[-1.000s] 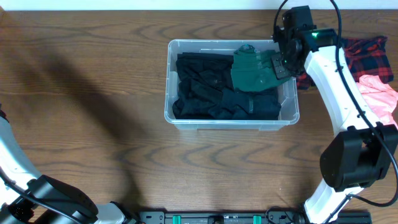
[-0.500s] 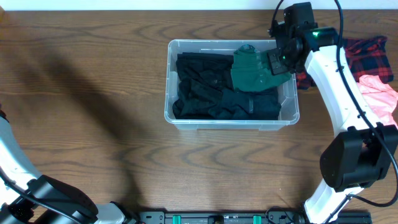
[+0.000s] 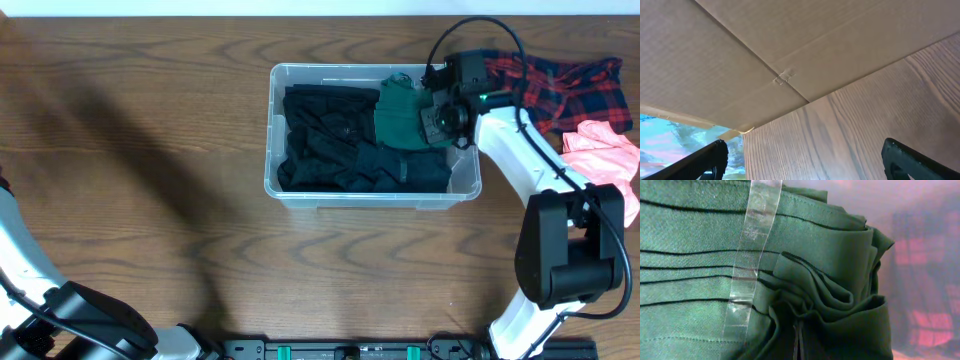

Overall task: Pack container
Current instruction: 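Press the green garment down into the bin with the right gripper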

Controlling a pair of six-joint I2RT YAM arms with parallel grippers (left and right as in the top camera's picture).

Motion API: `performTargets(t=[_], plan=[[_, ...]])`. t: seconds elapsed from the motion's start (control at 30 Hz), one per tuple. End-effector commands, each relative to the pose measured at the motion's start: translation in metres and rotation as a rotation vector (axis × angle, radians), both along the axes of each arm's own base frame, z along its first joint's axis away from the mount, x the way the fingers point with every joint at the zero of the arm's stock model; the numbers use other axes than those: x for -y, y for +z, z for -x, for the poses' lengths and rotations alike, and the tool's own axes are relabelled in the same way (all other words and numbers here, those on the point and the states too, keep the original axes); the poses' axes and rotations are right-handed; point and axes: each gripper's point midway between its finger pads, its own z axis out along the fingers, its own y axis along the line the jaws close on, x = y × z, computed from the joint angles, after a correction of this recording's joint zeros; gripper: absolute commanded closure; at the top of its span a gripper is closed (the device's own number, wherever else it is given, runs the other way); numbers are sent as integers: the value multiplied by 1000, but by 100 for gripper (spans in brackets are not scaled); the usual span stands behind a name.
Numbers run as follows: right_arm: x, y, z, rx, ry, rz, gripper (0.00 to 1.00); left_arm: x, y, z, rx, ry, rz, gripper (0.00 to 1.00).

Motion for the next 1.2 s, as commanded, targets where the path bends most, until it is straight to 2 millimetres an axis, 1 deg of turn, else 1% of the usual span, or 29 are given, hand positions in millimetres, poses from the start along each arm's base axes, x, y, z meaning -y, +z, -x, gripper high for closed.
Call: performTargets(t=[0.0,0.1,0.17,0.3,0.33,0.47,0.53,0.57,0.63,0.7,0.83,0.93,1.03,1.17], plan=[[10,-12,4,-10,-6,35,99,1,0,6,-3,17,-6,2],[8,4,-12,54,24,42,99,1,1,6,-3,18,-6,2],[6,20,-24,93,28,40,99,1,1,6,-3,18,-6,2],[2,65,-46,168,26,28,99,1,1,6,-3,18,-6,2],[0,80,-51,189,29,20,99,1,0,6,-3,17,-6,2],[-12,118,-60,235,63,-39,99,1,0,6,-3,17,-6,2],[-24,128,-61,247,97,-88,99,1,0,6,-3,17,-6,2],[-30,129,-60,246,116,-112,99,1,0,6,-3,17,-6,2],[-44,128,-55,230,156,-162,99,1,0,6,-3,17,-6,2],[-56,121,-48,203,184,-188,99,1,0,6,-3,17,-6,2],[-70,99,-34,142,210,-188,99,1,0,6,-3,17,-6,2],[-77,76,-22,85,223,-182,99,1,1,6,-3,18,-6,2],[-81,48,-10,33,233,-177,99,1,0,6,-3,17,-6,2],[-80,12,0,-4,233,-170,98,1,0,6,-3,17,-6,2]])
